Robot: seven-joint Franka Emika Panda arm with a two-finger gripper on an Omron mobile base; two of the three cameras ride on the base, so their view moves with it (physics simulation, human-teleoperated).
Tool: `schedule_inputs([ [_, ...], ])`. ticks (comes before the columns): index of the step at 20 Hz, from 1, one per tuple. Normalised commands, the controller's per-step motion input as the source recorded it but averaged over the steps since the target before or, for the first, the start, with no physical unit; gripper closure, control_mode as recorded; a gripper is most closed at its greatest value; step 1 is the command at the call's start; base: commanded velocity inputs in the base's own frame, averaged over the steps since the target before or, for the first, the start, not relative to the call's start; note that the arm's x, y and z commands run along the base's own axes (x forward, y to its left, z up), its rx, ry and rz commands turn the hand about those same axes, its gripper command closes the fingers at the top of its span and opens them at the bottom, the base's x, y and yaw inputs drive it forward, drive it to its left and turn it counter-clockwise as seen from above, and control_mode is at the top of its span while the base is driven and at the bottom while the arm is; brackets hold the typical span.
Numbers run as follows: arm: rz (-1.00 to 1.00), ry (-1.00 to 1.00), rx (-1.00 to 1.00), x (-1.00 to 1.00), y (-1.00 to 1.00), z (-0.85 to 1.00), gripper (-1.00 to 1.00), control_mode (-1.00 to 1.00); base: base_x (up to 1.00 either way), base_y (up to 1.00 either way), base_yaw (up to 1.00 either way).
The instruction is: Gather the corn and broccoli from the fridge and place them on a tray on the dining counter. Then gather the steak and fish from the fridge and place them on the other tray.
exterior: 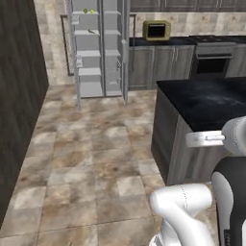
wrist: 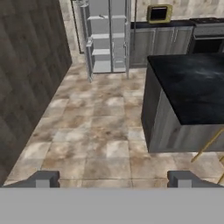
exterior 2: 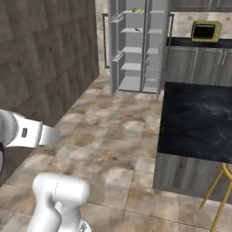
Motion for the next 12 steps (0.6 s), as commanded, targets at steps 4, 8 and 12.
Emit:
schedule_inputs([
  [4,0.00,0.00,0.00,0.00,0.00,0.00,-1.00,1.00,1.00,0.19,0.00],
  [8,0.00,0.00,0.00,0.00,0.00,0.00,-1.00,1.00,1.00,-0.01,0.00],
  [12,0.00,0.00,0.00,0.00,0.00,0.00,-1.00,1.00,1.00,-0.01,0.00],
])
